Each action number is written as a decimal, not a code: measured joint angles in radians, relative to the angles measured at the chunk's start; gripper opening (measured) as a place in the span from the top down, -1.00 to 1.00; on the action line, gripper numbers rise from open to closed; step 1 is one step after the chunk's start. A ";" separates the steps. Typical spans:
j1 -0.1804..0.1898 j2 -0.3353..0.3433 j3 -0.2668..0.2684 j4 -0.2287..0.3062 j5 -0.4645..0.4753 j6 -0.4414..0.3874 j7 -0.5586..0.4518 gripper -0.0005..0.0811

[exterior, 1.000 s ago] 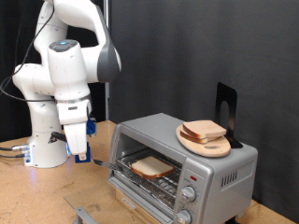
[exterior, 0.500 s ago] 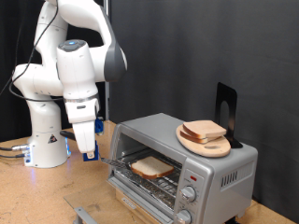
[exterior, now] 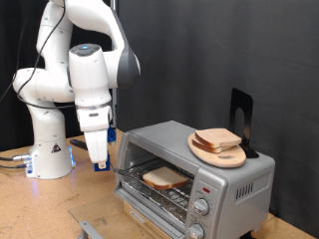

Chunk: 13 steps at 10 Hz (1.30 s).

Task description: Make a piece of toast with the oven

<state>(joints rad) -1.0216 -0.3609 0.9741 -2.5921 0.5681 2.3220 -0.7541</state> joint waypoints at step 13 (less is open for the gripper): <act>-0.012 -0.039 -0.177 0.030 0.003 -0.221 -0.158 -0.15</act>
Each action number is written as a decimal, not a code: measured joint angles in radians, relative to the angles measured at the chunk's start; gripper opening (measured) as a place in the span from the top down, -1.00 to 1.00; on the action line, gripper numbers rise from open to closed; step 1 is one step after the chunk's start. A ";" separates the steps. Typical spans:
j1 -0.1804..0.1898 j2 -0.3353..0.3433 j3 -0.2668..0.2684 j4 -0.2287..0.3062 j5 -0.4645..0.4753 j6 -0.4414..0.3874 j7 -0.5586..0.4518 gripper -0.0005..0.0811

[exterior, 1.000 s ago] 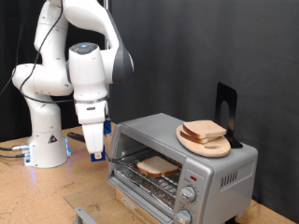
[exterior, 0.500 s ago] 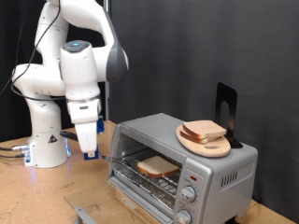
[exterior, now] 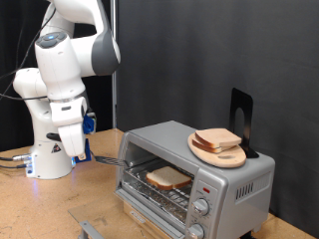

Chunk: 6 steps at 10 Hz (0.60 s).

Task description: Make a piece of toast with the oven

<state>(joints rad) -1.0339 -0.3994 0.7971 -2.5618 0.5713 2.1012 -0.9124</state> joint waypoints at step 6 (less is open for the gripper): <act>0.004 -0.038 -0.162 0.081 0.046 -0.294 -0.121 -0.15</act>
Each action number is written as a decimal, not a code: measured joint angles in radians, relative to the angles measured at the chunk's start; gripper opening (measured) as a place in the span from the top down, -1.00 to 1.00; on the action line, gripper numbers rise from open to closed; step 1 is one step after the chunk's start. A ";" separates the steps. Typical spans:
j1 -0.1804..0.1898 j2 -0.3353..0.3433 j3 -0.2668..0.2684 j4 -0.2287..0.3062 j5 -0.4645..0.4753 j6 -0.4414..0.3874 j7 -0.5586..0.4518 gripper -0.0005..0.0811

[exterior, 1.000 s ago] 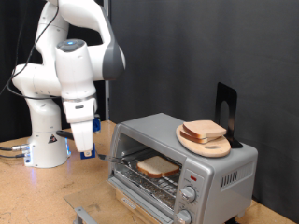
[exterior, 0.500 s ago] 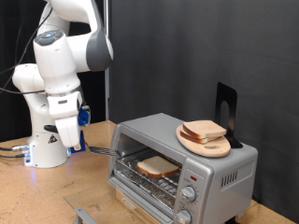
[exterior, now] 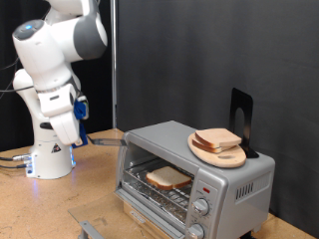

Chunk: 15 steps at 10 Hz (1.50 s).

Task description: Make a piece of toast with the oven

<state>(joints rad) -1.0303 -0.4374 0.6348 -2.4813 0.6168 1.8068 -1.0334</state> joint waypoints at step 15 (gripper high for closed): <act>0.147 -0.171 0.067 0.016 0.313 -0.095 0.102 -0.15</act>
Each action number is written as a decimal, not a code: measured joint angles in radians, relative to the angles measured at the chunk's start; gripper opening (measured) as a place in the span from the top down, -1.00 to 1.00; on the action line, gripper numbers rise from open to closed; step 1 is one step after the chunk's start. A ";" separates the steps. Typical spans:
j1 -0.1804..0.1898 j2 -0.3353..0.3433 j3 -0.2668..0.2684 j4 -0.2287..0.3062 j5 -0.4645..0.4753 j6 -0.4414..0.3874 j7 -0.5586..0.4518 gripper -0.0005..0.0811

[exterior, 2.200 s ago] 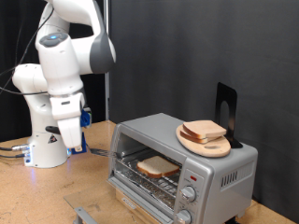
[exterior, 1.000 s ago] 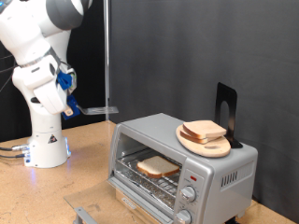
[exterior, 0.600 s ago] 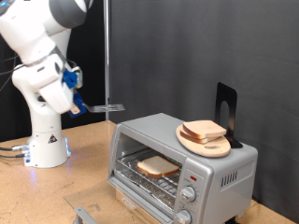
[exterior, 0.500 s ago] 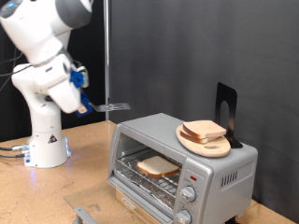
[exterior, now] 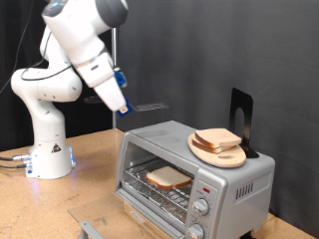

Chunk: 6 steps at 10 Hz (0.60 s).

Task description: Make a piece of toast with the oven

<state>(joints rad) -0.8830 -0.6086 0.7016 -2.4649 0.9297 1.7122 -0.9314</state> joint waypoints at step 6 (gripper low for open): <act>0.041 -0.063 0.214 -0.028 0.072 0.156 0.156 -0.14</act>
<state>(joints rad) -0.8423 -0.6720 0.9152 -2.4932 1.0014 1.8683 -0.7755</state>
